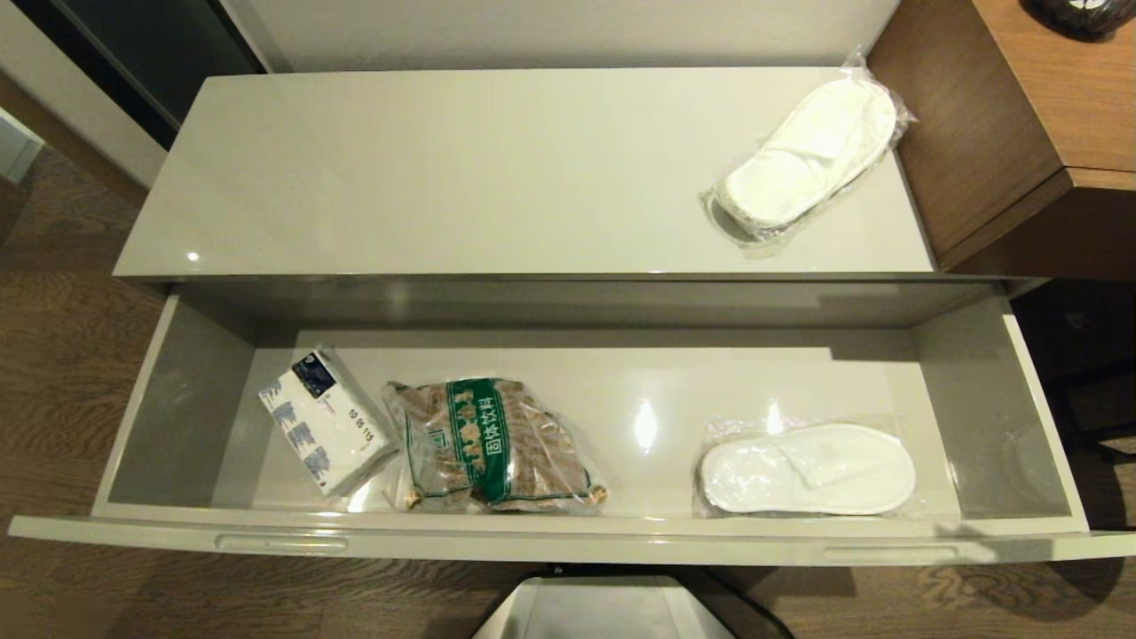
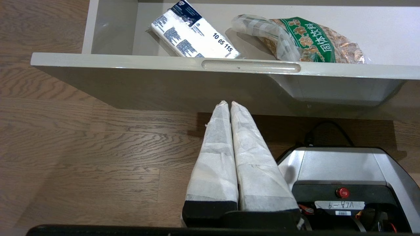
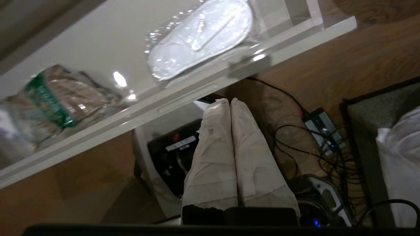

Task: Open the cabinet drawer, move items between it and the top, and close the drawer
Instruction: Take out the disposable slippers from the drawer

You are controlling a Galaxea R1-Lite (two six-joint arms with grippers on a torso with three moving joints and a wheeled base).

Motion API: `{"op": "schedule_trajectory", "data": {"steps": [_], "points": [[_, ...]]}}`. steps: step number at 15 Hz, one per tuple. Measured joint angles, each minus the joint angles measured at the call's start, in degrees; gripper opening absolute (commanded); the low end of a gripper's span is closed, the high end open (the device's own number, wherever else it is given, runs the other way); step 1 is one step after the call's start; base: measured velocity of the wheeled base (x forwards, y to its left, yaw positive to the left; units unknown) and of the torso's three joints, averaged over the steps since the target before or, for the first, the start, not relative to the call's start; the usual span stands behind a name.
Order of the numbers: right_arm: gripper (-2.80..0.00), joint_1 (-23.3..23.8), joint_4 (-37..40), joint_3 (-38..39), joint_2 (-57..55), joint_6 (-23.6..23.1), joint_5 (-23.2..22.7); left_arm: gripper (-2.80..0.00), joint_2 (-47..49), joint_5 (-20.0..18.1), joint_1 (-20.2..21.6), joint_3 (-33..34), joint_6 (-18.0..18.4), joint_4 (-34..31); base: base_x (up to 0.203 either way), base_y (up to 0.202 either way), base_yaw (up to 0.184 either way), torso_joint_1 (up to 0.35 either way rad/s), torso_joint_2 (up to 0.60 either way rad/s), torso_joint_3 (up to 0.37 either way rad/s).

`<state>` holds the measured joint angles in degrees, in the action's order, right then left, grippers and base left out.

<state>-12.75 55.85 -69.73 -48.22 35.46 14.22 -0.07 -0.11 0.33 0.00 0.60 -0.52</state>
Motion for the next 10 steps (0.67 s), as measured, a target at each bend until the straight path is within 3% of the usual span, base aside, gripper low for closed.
{"op": "schedule_trajectory", "data": {"steps": [6,10], "points": [[-2.8,0.3,14.8,-15.2,4.7,0.2,-8.5,-2.8,0.0,0.0,0.0,0.0,0.0,0.0,0.0,0.0,0.0,0.0,0.0,0.0],[-2.8,4.3,21.4,-23.0,5.8,-1.5,-20.4,-2.8,0.0,0.0,0.0,0.0,0.0,0.0,0.0,0.0,0.0,0.0,0.0,0.0]]}}
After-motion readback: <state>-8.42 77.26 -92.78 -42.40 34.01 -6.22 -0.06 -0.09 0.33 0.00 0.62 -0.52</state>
